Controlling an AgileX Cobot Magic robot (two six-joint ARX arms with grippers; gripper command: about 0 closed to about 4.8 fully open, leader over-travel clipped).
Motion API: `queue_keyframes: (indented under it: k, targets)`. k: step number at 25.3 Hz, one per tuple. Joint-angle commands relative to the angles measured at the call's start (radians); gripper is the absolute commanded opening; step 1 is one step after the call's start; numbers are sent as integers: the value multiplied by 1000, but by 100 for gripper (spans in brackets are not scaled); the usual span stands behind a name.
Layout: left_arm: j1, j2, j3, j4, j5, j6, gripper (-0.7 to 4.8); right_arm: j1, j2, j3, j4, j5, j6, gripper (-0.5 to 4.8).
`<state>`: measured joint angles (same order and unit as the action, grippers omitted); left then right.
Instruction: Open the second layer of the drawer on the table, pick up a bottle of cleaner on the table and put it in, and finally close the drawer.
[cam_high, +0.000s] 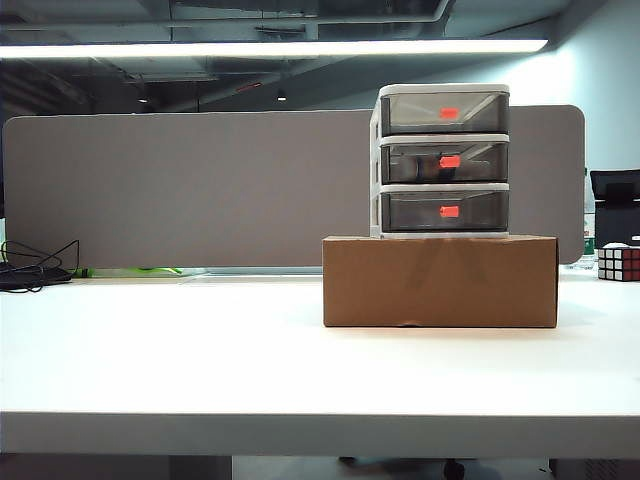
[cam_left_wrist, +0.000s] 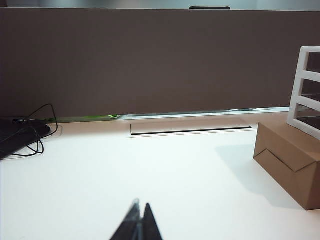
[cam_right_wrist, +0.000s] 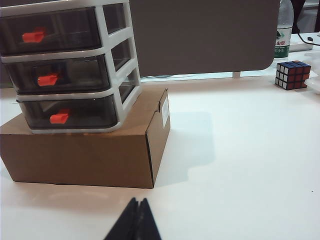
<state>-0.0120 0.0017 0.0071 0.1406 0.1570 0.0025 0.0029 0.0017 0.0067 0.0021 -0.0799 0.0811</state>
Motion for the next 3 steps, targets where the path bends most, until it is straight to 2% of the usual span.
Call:
queue_keyframes:
  k: [1,3]
  targets:
    - [2,0,0,10,4,-3,-5,0,-2,-6,17,3,-3,0]
    - [2,0,0,10,4,-3,-5,0,-2,-6,17,3,-3,0]
